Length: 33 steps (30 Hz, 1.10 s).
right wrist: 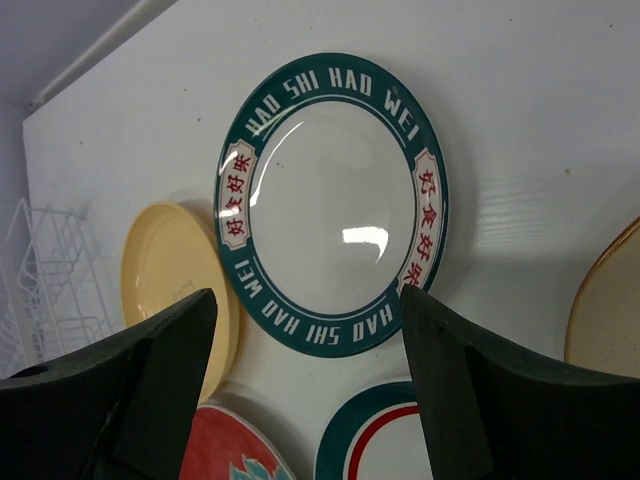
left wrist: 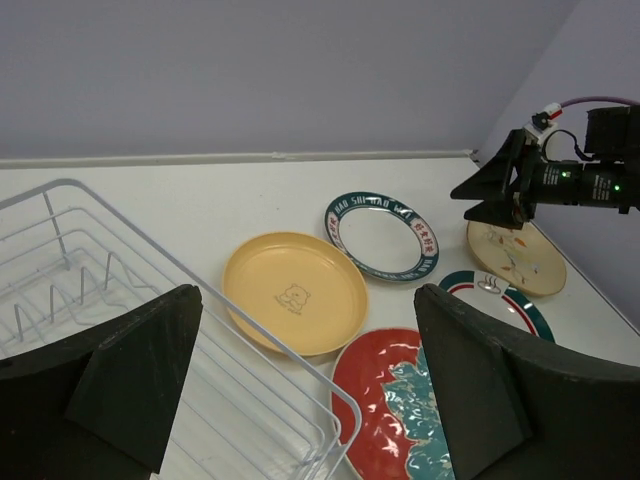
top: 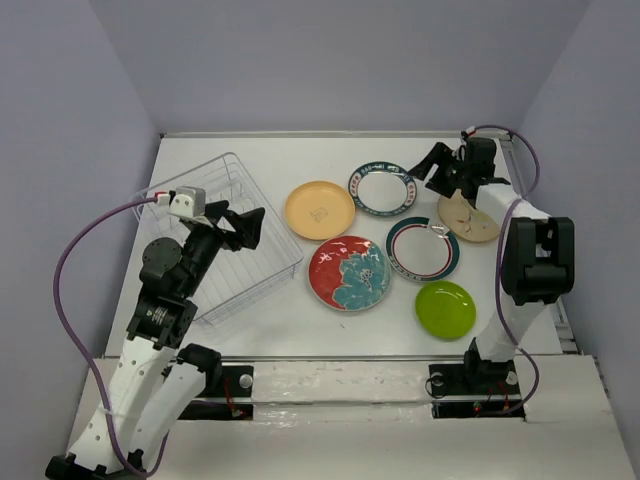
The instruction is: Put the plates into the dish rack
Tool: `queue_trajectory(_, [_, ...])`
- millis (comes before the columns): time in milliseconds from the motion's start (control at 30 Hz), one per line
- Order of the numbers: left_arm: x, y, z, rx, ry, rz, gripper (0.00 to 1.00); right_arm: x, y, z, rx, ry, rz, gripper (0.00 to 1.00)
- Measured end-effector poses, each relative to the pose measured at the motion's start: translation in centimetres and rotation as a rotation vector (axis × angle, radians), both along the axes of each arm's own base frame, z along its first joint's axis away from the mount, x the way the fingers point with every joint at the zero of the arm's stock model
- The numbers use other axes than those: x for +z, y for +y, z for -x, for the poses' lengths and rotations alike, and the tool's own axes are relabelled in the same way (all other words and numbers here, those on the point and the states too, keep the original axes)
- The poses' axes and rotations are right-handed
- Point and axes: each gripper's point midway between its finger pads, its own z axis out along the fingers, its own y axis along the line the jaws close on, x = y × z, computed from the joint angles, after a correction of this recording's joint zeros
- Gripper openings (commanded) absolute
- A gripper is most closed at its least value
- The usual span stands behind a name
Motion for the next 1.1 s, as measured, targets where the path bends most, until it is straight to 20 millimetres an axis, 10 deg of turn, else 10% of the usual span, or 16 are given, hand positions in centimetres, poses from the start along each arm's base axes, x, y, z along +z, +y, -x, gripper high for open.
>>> queue_trajectory(867, [1.1, 0.1, 1.0, -0.018, -0.049, -0.006, 0.99, -9.5, -0.1, -4.5, -0.006, 0.185, 0.026, 0.60])
queue_trajectory(1100, [1.1, 0.1, 1.0, -0.018, -0.050, -0.008, 0.99, -10.3, 0.1, -4.5, -0.017, 0.210, 0.003, 0.21])
